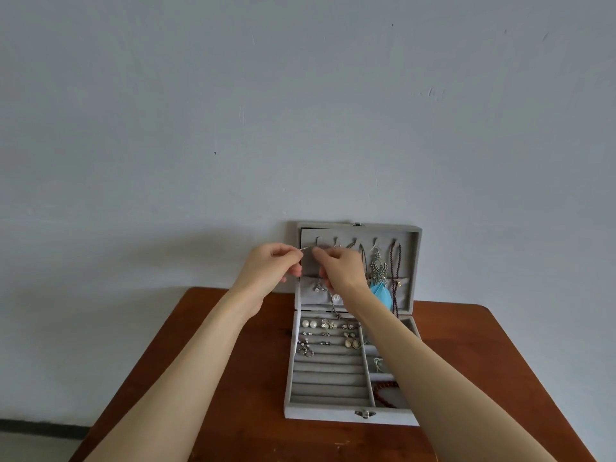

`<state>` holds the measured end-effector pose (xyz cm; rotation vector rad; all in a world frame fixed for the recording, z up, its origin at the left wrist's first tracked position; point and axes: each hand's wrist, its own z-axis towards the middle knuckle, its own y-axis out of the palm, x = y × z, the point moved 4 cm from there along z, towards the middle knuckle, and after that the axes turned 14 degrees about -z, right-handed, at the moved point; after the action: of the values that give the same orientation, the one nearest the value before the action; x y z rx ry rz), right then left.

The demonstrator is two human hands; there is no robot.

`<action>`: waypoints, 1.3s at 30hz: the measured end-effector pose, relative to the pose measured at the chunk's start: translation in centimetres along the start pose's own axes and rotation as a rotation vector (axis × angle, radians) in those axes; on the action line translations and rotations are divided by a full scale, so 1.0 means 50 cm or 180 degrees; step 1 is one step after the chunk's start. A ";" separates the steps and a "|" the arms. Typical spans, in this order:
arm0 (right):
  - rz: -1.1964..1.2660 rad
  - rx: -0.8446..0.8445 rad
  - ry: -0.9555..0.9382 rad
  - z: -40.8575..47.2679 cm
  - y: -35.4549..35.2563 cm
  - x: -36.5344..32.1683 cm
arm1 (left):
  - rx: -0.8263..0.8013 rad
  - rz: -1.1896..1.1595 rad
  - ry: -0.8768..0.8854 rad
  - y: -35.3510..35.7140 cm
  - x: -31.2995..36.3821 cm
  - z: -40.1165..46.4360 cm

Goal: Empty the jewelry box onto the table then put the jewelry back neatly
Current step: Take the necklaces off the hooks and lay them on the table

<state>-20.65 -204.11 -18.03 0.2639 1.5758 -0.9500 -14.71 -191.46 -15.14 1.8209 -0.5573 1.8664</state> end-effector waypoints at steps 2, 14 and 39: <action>-0.0067 -0.0212 -0.0063 0.000 0.003 0.003 | -0.0028 -0.0114 -0.0046 -0.002 0.000 0.004; -0.0125 0.0133 -0.0037 0.030 -0.084 -0.037 | 0.0158 -0.1255 -0.0194 0.038 0.062 0.071; 0.0015 -0.1525 0.0547 -0.060 0.178 -0.027 | 0.1474 -0.1287 -0.0331 -0.389 -0.162 -0.003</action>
<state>-16.71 -195.88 -20.68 0.0112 1.9062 -0.5310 -3.29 -176.12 -23.93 2.1287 0.2285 1.7157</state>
